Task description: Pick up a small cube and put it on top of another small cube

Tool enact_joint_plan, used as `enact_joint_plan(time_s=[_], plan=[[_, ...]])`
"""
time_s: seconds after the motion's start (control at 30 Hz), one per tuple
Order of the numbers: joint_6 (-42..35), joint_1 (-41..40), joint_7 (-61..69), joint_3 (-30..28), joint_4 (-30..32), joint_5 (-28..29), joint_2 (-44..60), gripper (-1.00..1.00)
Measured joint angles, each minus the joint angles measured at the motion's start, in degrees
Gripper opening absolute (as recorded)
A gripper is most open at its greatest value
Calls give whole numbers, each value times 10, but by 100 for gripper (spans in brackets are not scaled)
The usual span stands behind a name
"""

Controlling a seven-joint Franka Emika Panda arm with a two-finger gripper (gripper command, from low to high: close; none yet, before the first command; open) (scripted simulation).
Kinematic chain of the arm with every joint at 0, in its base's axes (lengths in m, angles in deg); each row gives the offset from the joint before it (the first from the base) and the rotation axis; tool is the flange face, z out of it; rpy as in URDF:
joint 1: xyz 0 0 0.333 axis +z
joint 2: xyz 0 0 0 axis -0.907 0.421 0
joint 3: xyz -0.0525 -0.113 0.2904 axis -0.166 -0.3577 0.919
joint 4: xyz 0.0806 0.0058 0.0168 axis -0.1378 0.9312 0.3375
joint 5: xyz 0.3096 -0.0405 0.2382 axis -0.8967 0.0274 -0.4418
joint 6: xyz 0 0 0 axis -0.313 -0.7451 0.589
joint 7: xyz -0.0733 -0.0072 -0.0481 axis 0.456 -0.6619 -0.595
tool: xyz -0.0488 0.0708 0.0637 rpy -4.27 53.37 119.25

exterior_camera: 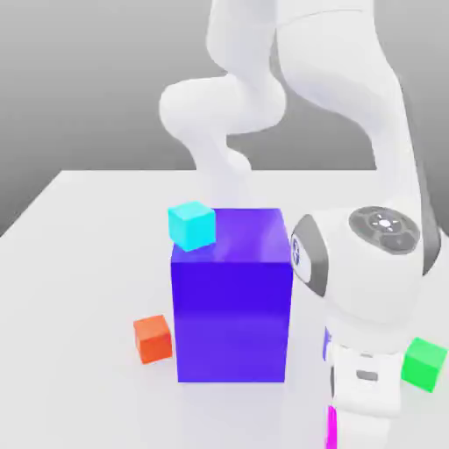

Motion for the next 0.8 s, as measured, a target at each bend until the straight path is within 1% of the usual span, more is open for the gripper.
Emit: enact_joint_plan(time_s=[0.17,0.3,0.4,0.5,0.57,0.67,0.7,0.8], plan=[[1,0,0,0,0,0,2,-100],[-56,11,-11,-14,15,15,-70,-100],[-85,55,-26,12,42,34,-123,-100],[-104,108,-45,50,74,58,-177,-100],[-99,130,-55,70,88,71,-187,-100],[-51,139,-61,72,89,79,-141,-100],[-33,141,-63,71,88,82,-122,100],[-33,141,-63,71,88,82,-122,100]])
